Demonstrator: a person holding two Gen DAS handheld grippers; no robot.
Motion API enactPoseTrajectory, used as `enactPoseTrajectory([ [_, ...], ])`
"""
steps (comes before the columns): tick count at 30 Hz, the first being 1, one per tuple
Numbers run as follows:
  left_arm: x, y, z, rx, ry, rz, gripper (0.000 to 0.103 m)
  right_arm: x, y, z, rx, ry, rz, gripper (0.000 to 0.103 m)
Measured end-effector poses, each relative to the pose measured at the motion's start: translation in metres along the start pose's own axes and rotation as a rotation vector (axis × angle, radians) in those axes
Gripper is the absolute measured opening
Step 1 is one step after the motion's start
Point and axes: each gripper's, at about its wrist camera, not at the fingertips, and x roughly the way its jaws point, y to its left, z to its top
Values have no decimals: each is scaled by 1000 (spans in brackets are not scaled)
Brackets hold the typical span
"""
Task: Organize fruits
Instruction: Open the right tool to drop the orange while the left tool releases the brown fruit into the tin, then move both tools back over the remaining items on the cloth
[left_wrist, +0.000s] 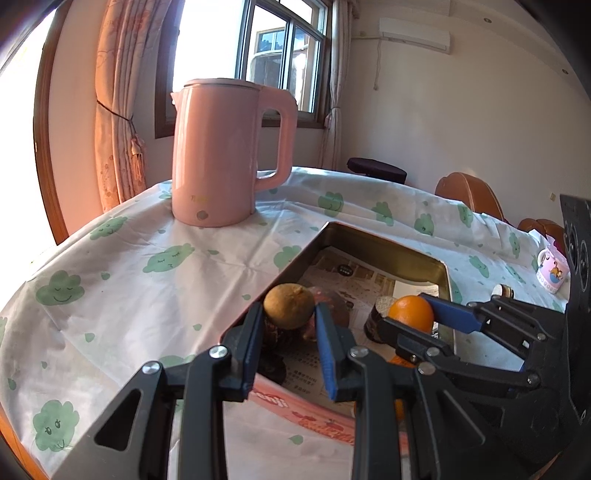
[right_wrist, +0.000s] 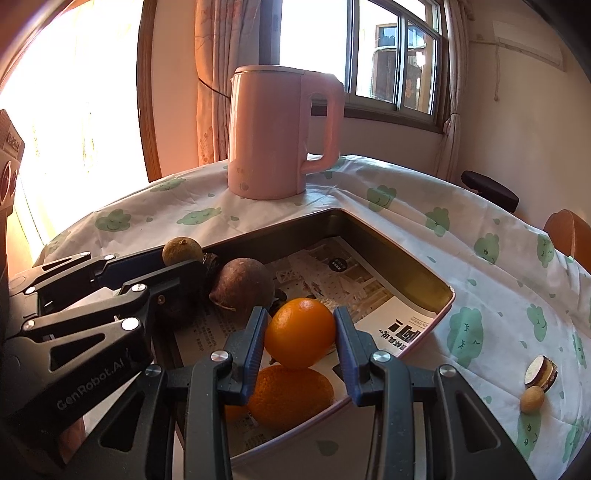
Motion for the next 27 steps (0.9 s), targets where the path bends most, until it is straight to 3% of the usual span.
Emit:
enactPoseTrajectory([
  [3,-1,1,0,-3,-8,4,44,0,3,-1,-18,1,-3,39],
  [5,-4,1,0,-2,-21,18,69,0,7,-1,-43,-2,-1,41],
  [6,-7,0,-1,1,-33,21,71,0,10,-1,-54,-6,4,46],
  [19,-14,6,1,-24,-56,10,78,-7,9,-2,-55,-22,-18,56],
  [27,-25,8,8,-55,-93,7,84,-33,-22,-3,-9,-62,-81,58],
])
